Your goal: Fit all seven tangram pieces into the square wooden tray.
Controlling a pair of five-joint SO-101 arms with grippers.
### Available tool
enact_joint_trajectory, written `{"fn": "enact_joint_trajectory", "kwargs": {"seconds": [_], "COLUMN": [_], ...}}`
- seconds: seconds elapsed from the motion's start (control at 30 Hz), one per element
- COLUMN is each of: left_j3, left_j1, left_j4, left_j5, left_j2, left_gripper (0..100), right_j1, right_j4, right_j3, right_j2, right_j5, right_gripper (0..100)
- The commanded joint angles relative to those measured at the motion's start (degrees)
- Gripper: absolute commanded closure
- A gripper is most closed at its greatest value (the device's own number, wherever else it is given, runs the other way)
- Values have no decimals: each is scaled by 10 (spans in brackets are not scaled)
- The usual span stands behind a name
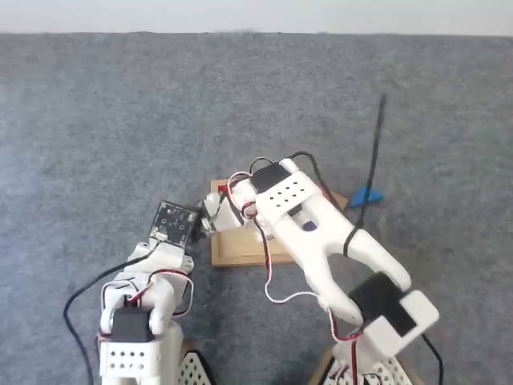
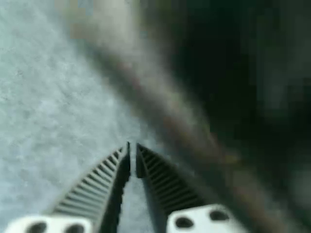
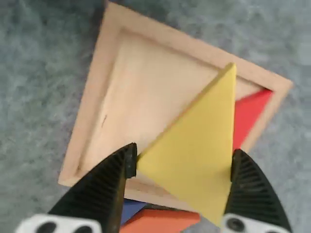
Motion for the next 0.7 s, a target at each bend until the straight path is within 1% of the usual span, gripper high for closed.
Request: {"fn": "enact_joint_trajectory", "kwargs": {"seconds": [0.0,0.13,0.27,0.43,0.67], "left_j3": [-4,-4,-4,-4,-4], "left_j1": [-3,-3,-3,-3,-3], "left_j4": [3,3,3,3,3], "left_j5": [-7,-7,-7,-7,-7], "left_j2": [-13,-13,-13,-13,-13], "left_gripper": [981,981,981,981,981], "right_j1": [-12,-22,-29,-27,-30], "right_j4": [-1,-6,-6,-1,-4], "right_j3": [-32,-33,-32,-31,-35], "right_j2": [7,10,12,17,61], "right_j5": [96,116,195,253,330], "right_gripper": [746,746,746,746,757]}}
